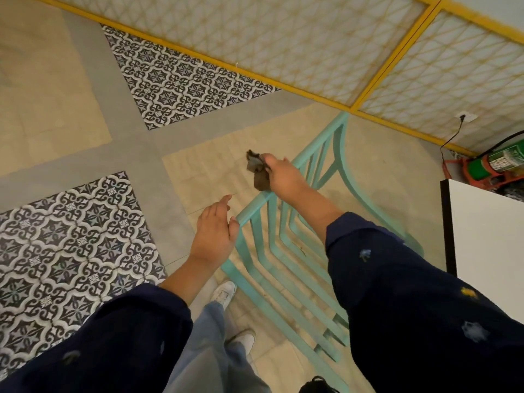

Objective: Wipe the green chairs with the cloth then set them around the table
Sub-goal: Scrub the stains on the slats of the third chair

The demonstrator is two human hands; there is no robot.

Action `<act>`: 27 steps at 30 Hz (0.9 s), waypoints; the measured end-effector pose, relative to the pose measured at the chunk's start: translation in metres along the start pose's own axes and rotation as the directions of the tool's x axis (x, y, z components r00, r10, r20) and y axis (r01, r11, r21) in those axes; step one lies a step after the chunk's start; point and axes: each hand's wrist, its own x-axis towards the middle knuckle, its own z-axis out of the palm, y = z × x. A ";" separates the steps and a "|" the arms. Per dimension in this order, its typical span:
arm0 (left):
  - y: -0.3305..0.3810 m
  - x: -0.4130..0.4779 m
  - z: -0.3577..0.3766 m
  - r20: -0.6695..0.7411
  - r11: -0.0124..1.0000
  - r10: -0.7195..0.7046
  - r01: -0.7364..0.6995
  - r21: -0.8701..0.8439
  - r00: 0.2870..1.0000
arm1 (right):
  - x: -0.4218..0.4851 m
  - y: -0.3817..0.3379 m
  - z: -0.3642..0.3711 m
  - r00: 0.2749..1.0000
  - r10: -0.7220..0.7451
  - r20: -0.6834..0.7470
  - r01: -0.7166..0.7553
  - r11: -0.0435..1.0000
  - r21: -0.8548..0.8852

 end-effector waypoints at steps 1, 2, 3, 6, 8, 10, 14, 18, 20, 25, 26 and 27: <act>-0.001 -0.001 0.000 -0.003 1.000 0.000 0.000 0.002 1.000 | -0.002 -0.006 0.007 0.999 -0.001 0.039 0.003 0.999 -0.038; 0.000 -0.001 0.000 -0.008 1.000 0.005 -0.005 0.002 1.000 | -0.004 -0.011 0.012 0.998 0.003 0.068 0.000 0.999 -0.048; 0.000 -0.001 0.000 -0.013 1.000 0.007 -0.007 -0.005 1.000 | -0.006 -0.017 0.018 0.996 0.008 0.093 -0.005 0.999 -0.035; 0.002 -0.001 0.000 -0.063 0.996 -0.042 0.037 -0.076 0.997 | -0.010 -0.030 0.026 0.991 0.058 0.119 -0.074 0.987 0.139; 0.003 -0.002 -0.001 -0.102 0.992 -0.069 0.058 -0.115 0.992 | -0.013 -0.027 0.029 0.979 0.183 0.089 -0.203 0.886 0.417; 0.002 -0.003 0.000 -0.122 0.991 -0.064 0.049 -0.127 0.990 | -0.021 -0.016 0.027 0.925 0.372 0.077 -0.277 0.523 0.806; 0.001 -0.003 0.001 -0.120 0.993 -0.066 0.054 -0.103 0.991 | -0.062 0.026 0.015 0.863 0.484 0.145 -0.016 -0.262 0.965; 0.000 -0.003 -0.001 -0.057 0.995 0.013 -0.007 0.103 0.998 | -0.114 0.068 0.022 0.852 0.482 0.202 0.088 -0.514 0.853; 0.000 -0.003 0.004 -0.040 0.973 0.063 -0.052 0.224 0.997 | -0.140 0.088 0.032 0.820 0.522 0.236 0.102 -0.539 0.836; 0.022 -0.006 0.005 0.020 0.997 -0.026 0.025 0.073 0.999 | -0.174 0.146 0.083 0.645 0.660 0.385 0.086 -0.564 0.821; 0.028 -0.005 0.006 0.039 0.998 -0.039 0.037 0.058 0.999 | -0.178 0.161 0.098 0.612 0.670 0.420 0.081 -0.582 0.809; 0.032 -0.002 0.010 0.046 0.995 -0.028 0.024 0.096 0.999 | -0.182 0.177 0.118 0.580 0.677 0.452 0.086 -0.603 0.793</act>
